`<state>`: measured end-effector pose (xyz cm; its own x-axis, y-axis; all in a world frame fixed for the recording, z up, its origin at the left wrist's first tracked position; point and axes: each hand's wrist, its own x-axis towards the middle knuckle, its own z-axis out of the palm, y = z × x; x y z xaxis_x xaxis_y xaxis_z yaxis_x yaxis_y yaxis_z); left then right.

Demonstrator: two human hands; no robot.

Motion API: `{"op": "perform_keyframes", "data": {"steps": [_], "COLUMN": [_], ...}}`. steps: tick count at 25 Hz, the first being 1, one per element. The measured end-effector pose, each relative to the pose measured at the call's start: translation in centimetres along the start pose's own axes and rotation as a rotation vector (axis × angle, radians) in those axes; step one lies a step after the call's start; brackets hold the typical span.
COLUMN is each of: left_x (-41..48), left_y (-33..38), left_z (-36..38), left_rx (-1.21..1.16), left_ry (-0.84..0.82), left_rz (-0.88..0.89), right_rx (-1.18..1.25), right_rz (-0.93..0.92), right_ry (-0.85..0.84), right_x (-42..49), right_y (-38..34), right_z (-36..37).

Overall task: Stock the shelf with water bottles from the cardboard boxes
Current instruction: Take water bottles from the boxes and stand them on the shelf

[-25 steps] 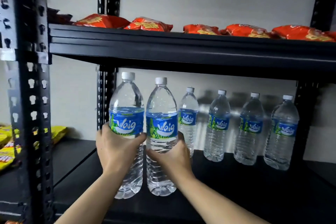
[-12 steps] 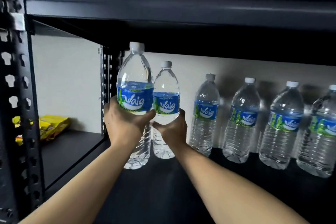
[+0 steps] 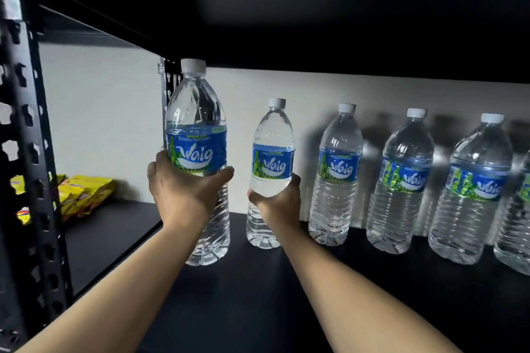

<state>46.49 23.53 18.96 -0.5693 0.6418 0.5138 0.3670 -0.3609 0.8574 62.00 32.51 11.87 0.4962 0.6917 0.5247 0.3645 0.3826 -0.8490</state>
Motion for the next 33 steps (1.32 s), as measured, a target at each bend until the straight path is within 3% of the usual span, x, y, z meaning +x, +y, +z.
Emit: {"op": "perform_keyframes", "data": {"steps": [26,30,33], "left_x": [0.1,0.1,-0.3], "left_y": [-1.1,-1.1,-0.8], "left_z": [-0.4,-0.2,0.1], "left_rx": [0.003,0.022,0.021], "left_ry": [-0.029,-0.04,-0.046], "left_rz": [0.062,0.063,0.062], "right_rx": [-0.076,-0.209,-0.551], "right_rz": [0.052,0.053,0.132], "right_ry": [-0.206,-0.342,-0.47], "right_x": [1.7,0.9,-2.3], "right_y": [1.5,0.7,1.0], "right_z": [-0.3,-1.9,-3.8]}}
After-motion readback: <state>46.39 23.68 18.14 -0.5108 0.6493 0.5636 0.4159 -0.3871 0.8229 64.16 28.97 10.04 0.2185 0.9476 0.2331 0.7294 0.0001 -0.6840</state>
